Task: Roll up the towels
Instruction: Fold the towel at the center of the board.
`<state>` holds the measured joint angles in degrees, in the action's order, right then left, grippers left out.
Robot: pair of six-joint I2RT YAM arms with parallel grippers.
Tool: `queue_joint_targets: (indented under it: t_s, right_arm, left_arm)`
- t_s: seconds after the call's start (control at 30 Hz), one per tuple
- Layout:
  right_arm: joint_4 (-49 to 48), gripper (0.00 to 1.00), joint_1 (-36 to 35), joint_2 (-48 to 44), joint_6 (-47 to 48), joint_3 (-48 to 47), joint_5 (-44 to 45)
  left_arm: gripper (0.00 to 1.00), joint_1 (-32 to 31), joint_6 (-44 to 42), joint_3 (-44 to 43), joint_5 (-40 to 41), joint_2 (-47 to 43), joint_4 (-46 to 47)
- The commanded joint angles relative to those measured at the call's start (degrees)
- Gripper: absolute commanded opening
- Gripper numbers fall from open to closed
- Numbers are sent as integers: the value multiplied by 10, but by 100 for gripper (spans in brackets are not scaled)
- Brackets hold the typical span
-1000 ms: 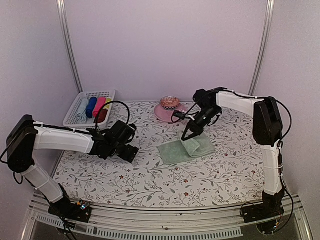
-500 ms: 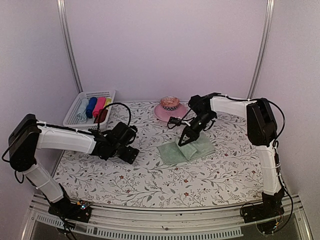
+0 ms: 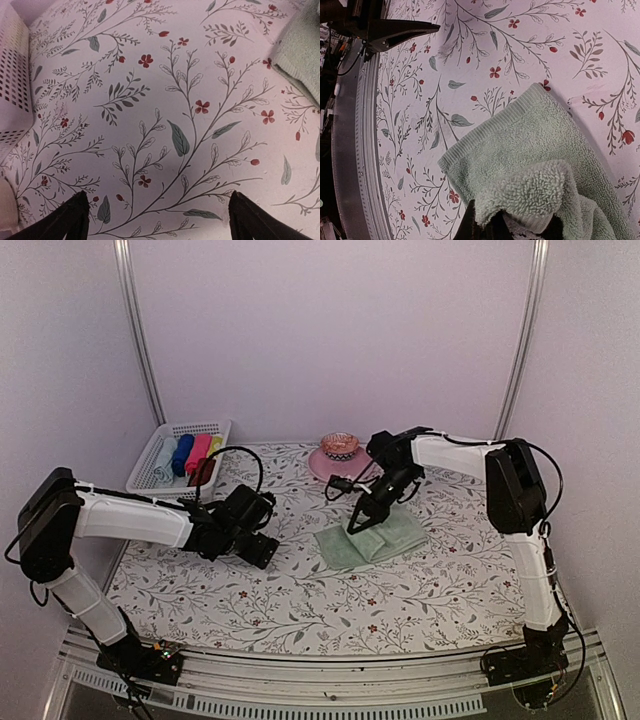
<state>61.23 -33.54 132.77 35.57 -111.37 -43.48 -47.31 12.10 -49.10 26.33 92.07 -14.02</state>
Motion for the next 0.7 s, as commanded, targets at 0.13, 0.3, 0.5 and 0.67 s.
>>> queue_joint_targets:
  t_s: [0.13, 0.3, 0.5, 0.67]
  right_arm:
    - [-7, 11, -13, 13, -7, -16, -9]
    - [-9, 27, -14, 13, -4, -14, -5]
    - [-14, 34, -14, 9, 0, -17, -15]
    - [-12, 39, -12, -4, 12, -17, -42]
  left_arm:
    - [97, -10, 3, -3, -4, 8, 8]
    - [97, -11, 3, -4, -8, 11, 11]
    - [97, -13, 4, -9, -9, 15, 11]
    - [97, -18, 7, -20, -15, 15, 13]
